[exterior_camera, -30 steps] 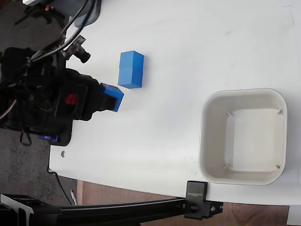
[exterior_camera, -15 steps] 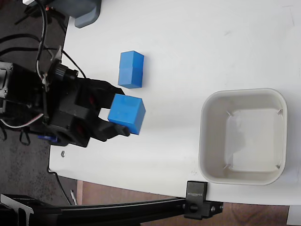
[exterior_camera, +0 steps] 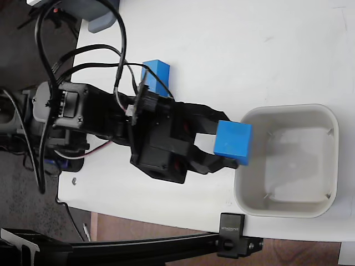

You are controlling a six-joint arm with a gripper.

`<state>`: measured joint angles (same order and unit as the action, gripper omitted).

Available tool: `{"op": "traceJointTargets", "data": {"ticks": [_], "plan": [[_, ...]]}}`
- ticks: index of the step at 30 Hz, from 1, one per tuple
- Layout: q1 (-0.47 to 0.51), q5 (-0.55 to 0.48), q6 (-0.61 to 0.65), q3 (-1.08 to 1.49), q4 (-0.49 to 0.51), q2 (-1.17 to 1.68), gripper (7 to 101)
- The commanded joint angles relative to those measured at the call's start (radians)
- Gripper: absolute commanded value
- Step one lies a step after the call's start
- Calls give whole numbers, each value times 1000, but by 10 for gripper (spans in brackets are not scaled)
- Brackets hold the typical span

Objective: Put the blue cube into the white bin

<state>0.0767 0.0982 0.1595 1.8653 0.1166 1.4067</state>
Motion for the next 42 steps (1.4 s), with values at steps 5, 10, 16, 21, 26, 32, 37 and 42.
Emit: {"op": "traceJointTargets", "data": {"ticks": [5, 10, 16, 21, 26, 32, 37, 42], "plan": [[35, -72, -2, -202, 95, -101, 586], [40, -78, 0, -198, 106, -103, 1000], [44, -94, 6, -86, 94, -3, 1000], [57, -107, 29, 239, -32, 337, 1000], [48, -101, 14, 597, -268, 756, 1000], [-2, -92, -63, 798, -637, 1115, 1000], [-80, -41, -152, 897, -824, 1376, 1000], [-77, -75, -173, 1066, -882, 1634, 1000]]}}
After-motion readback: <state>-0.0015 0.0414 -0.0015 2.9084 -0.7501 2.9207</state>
